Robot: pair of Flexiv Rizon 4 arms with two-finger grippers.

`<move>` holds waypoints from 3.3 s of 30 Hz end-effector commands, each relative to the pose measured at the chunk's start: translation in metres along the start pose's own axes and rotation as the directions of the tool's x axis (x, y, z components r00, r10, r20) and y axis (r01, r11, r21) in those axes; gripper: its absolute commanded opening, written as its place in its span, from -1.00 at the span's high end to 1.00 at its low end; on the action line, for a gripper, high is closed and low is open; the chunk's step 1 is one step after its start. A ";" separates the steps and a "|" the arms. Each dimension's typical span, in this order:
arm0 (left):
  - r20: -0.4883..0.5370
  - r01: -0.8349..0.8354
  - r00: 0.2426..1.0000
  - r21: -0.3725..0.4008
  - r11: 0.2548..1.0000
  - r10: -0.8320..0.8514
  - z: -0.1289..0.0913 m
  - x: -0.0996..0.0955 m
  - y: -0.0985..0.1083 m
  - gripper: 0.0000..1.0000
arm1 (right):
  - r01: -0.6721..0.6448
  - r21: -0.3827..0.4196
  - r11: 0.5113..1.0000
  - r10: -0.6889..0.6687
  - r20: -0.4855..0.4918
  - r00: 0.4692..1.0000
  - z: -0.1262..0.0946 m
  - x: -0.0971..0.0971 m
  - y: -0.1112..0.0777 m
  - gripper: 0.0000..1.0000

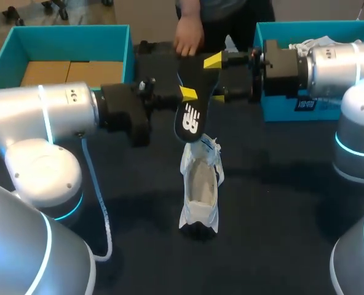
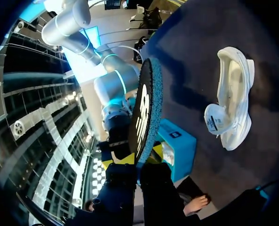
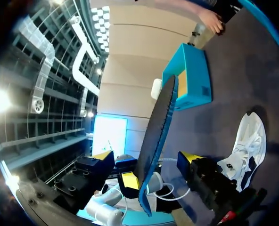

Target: Take the shoe out of the shoebox, open the shoe tongue, remove and reinsert the insole, then place the shoe into the shoebox

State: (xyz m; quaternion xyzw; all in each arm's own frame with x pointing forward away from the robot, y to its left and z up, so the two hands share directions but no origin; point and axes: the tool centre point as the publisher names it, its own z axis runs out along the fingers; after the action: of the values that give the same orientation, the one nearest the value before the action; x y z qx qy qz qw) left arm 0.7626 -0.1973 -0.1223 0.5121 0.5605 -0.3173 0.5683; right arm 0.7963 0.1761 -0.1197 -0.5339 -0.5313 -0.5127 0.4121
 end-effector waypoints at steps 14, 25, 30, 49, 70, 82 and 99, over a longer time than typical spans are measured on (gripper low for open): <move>0.007 -0.004 1.000 -0.009 1.000 0.004 0.007 0.000 -0.006 1.00 | -0.013 0.060 0.998 0.013 -0.002 1.000 0.007 -0.002 0.003 0.43; 0.010 -0.018 1.000 -0.007 1.000 0.019 0.010 -0.004 -0.004 1.00 | -0.016 0.065 0.998 0.016 -0.011 1.000 0.008 -0.002 -0.005 0.76; 0.008 -0.013 1.000 -0.009 1.000 0.013 0.009 -0.002 -0.006 1.00 | -0.015 0.059 0.998 0.016 -0.015 1.000 0.007 -0.003 -0.006 0.87; -0.084 0.037 0.996 -0.018 0.999 -0.039 -0.024 0.020 0.006 -1.00 | -0.027 0.067 0.997 0.029 -0.033 0.999 0.003 -0.019 0.000 1.00; -0.554 0.007 0.831 0.092 0.996 0.046 -0.033 0.008 0.032 -1.00 | -0.057 0.085 0.995 0.063 -0.062 0.996 0.014 -0.039 -0.006 1.00; -0.554 0.007 0.831 0.092 0.996 0.046 -0.033 0.008 0.032 -1.00 | -0.062 0.117 0.991 0.068 -0.052 0.996 0.017 -0.040 -0.004 1.00; -0.853 -0.061 0.478 0.206 0.977 0.210 -0.013 -0.016 0.045 -1.00 | -0.072 0.132 0.989 0.078 -0.039 0.996 0.023 -0.046 -0.017 1.00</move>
State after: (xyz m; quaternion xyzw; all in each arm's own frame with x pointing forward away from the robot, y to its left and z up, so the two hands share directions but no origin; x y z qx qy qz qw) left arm 0.7874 -0.1658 -0.0991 0.6728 0.6618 -0.1166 0.3095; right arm 0.7875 0.1917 -0.1700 -0.5116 -0.5340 -0.4729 0.4790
